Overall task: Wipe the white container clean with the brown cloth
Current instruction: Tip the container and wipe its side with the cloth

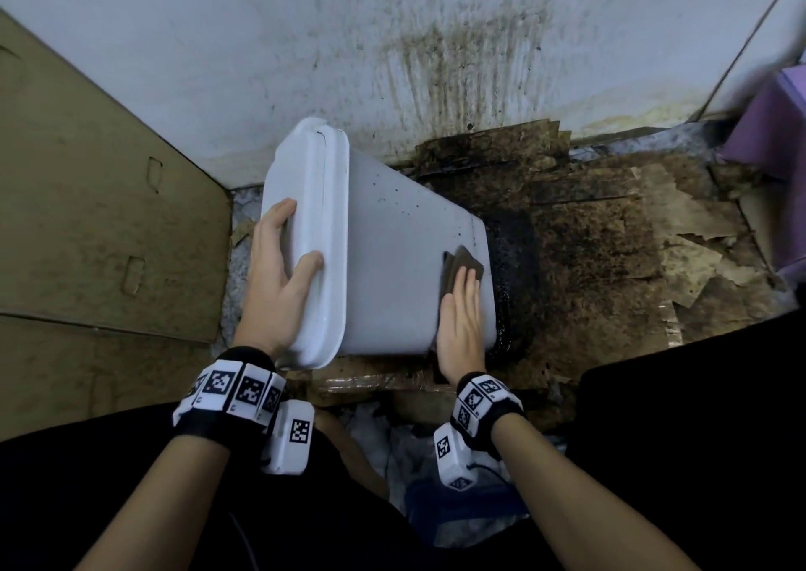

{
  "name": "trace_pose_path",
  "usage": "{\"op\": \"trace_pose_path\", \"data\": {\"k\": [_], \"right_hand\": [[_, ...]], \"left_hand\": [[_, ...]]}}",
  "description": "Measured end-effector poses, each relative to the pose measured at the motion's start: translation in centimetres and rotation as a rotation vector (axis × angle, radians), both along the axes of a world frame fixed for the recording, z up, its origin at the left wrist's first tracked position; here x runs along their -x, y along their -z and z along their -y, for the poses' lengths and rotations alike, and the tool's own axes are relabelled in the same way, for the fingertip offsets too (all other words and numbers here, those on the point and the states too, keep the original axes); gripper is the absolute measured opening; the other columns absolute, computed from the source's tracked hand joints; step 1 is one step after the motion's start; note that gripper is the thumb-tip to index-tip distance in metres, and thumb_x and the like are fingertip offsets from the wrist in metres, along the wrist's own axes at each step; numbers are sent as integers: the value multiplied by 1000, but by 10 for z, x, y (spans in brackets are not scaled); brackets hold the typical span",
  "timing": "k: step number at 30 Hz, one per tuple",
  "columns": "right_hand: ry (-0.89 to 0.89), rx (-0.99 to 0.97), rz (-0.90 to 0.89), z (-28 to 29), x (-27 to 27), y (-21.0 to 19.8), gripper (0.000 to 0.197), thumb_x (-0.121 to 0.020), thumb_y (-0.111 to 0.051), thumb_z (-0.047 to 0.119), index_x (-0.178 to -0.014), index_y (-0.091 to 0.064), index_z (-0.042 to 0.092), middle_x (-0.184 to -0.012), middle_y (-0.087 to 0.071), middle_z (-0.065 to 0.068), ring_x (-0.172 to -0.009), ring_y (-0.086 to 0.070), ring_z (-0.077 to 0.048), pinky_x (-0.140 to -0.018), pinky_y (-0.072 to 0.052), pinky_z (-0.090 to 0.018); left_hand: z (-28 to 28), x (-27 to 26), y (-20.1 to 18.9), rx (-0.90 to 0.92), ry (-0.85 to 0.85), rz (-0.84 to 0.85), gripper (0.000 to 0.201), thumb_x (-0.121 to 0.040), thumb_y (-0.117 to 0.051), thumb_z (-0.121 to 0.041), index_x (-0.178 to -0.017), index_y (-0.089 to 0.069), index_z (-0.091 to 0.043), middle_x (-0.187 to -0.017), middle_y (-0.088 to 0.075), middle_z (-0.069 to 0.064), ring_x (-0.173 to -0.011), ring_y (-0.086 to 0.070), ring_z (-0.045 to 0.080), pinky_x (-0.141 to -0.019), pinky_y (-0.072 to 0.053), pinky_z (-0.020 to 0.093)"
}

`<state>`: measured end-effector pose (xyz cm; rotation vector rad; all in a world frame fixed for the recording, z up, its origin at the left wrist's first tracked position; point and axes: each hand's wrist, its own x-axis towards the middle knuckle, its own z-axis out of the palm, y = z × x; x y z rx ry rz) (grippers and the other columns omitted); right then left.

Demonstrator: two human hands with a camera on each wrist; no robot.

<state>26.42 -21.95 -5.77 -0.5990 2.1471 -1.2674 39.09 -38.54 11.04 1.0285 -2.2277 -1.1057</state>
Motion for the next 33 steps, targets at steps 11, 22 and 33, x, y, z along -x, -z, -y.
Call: {"op": "trace_pose_path", "data": {"k": [11,22,33], "right_hand": [[-21,-48,118,18,-12,-40,58,-110,-21,28,-159,8,17,-168,11,4,-155,11,-8,-125,6,-32],[-259,190,30,69,-23,-115,56,-110,-21,30,-161,3,29,-169,14,0,-153,18,-7,-123,9,-30],[-448,184,-178,103,38,-109,58,-111,-17,34,-161,11,26,-168,21,6,-153,21,-8,-125,8,-41]], "left_hand": [[2,-4,-1,6,-12,57,64,-92,-50,-30,-153,-32,-26,-152,-35,-10,-143,-35,14,-120,-31,53],[0,0,0,78,20,86,62,-97,-49,-28,-156,-29,-23,-157,-33,-5,-147,-31,11,-123,-27,47],[-5,7,-5,67,22,73,63,-97,-51,-27,-156,-30,-21,-157,-34,-6,-147,-31,8,-123,-27,41]]}}
